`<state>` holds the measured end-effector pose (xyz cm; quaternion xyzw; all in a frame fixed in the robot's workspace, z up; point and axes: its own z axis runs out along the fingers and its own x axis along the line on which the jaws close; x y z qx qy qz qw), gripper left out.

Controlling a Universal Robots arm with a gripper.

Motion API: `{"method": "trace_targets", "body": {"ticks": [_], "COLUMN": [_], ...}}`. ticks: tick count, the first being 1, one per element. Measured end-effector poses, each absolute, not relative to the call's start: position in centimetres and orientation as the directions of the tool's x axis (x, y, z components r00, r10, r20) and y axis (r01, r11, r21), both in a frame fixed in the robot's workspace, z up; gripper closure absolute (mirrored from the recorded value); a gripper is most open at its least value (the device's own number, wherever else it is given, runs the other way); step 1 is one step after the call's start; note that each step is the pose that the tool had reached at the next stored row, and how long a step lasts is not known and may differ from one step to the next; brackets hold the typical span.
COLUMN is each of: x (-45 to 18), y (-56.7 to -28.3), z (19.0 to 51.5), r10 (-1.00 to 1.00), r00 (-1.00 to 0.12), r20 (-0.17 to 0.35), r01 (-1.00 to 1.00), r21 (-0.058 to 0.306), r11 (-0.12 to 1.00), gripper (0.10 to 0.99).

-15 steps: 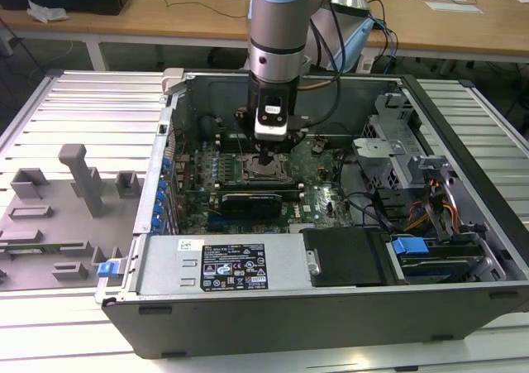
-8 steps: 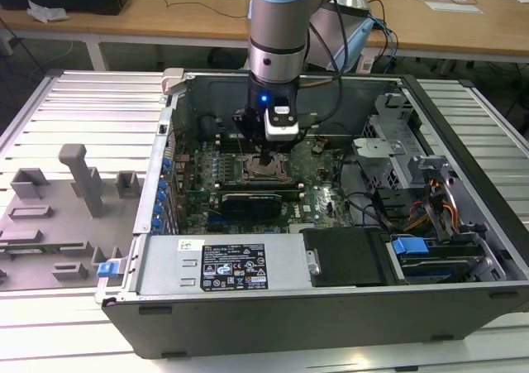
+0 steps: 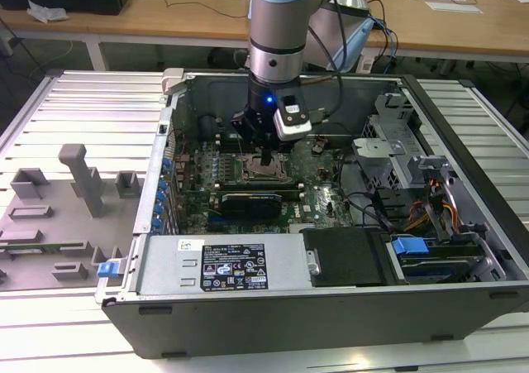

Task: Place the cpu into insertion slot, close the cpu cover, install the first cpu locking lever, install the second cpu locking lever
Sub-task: 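Close the cpu cover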

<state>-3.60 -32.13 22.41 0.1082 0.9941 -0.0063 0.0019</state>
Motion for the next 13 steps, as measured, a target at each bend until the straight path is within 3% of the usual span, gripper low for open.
{"method": "trace_targets", "body": {"ticks": [13], "x": [-3.6], "y": [-32.13], "z": [22.41], "r10": [-0.073], "r00": [-0.997], "r20": [-0.005], "r01": [-0.073], "r21": [-0.012], "r11": [0.997], "gripper": [0.98]}}
